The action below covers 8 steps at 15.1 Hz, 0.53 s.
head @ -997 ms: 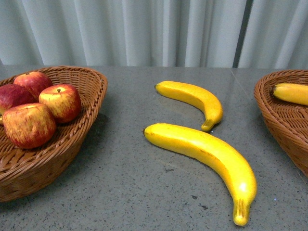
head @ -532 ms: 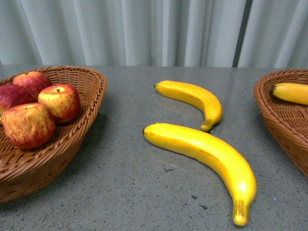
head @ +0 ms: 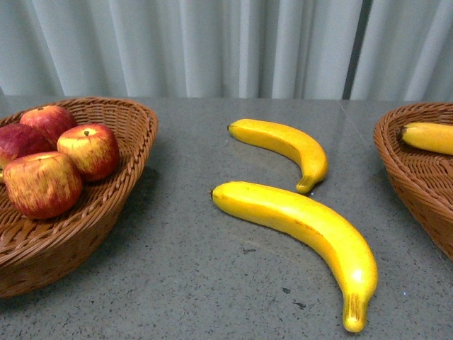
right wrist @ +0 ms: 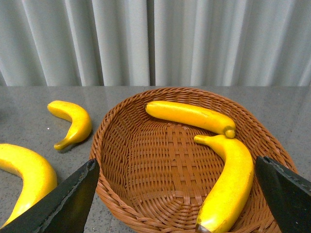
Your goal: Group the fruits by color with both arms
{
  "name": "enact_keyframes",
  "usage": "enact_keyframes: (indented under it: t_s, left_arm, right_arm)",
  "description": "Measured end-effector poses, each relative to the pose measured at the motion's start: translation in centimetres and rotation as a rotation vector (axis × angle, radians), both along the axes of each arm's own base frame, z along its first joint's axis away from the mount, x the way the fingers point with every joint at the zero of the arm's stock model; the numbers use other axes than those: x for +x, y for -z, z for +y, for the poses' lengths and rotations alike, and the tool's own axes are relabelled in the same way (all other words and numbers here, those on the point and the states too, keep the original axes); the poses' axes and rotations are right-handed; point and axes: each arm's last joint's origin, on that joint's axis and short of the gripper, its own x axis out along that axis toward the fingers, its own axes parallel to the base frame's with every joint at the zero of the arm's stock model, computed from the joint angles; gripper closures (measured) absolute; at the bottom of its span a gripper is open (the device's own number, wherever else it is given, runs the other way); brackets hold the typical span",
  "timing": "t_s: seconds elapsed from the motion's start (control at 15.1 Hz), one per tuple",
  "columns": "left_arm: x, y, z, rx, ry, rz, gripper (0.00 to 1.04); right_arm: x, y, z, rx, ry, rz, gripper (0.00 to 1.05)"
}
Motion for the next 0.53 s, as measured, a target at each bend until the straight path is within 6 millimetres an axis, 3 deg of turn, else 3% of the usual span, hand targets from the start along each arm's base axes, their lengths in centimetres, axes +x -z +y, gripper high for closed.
enact_keyframes:
  t_s: [0.13, 0.27, 0.4, 0.47, 0.53]
  left_arm:
    - [0.0, 0.0, 0.0, 0.000, 0.000, 0.000, 0.31]
    - [0.0, 0.0, 0.0, 0.000, -0.002, 0.000, 0.07]
    - [0.0, 0.0, 0.0, 0.000, 0.000, 0.000, 0.07]
    - [0.0, 0.0, 0.0, 0.000, 0.000, 0.000, 0.07]
    - [0.0, 0.0, 0.0, 0.000, 0.000, 0.000, 0.07]
  right_arm:
    - [0.0, 0.0, 0.0, 0.004, -0.008, 0.003, 0.07]
    - [1.5, -1.6, 0.5, 0.079, -0.242, -0.007, 0.07]
    - [5.7, -6.1, 3.4, 0.064, -0.419, -0.112, 0.07]
    - [8.8, -8.0, 5.4, 0.050, -0.455, -0.137, 0.07]
    - [11.9, -8.7, 7.5, 0.025, -0.484, -0.091, 0.07]
